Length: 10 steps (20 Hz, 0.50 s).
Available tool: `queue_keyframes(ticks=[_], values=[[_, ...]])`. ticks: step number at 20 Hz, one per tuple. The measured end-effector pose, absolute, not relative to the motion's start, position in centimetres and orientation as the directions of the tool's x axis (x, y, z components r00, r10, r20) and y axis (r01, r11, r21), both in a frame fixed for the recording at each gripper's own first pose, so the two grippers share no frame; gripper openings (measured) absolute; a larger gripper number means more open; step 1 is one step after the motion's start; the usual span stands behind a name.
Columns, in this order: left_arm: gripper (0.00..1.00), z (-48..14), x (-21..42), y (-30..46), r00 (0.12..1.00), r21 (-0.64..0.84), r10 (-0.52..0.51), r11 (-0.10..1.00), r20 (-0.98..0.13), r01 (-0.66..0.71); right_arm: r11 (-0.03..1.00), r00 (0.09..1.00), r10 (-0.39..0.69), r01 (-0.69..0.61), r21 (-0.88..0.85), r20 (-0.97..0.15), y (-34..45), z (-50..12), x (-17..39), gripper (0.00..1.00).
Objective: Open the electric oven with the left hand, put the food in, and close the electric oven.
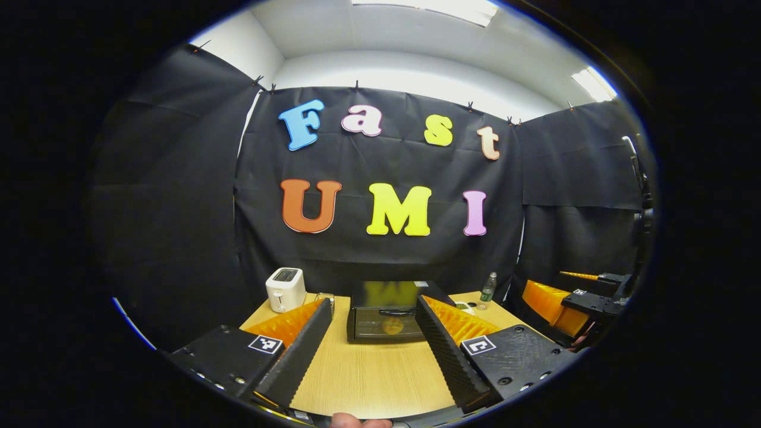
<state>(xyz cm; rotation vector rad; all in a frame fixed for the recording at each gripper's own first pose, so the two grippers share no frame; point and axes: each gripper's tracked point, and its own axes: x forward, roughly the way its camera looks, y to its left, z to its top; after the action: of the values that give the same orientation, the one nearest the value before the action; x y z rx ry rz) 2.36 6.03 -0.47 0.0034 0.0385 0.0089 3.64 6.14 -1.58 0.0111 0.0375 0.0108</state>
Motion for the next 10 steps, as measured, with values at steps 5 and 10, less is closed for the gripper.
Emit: queue_keyframes(ticks=[5, 10], values=[[0.93, -0.1, 0.1, 5.2, 0.998, 0.001, 0.058, 0.998, -0.04, -0.058, 0.999, 0.999, 0.031, -0.031, 0.015, -0.032, 4.9, -1.7, 1.2, 0.97], [0.93, -0.3, -2.2, 3.4, 0.997, 0.019, 0.075, 0.997, -0.035, -0.075, 0.999, 0.999, 0.043, -0.042, 0.023, -0.031, 3.4, -2.1, -1.2, 0.97]])
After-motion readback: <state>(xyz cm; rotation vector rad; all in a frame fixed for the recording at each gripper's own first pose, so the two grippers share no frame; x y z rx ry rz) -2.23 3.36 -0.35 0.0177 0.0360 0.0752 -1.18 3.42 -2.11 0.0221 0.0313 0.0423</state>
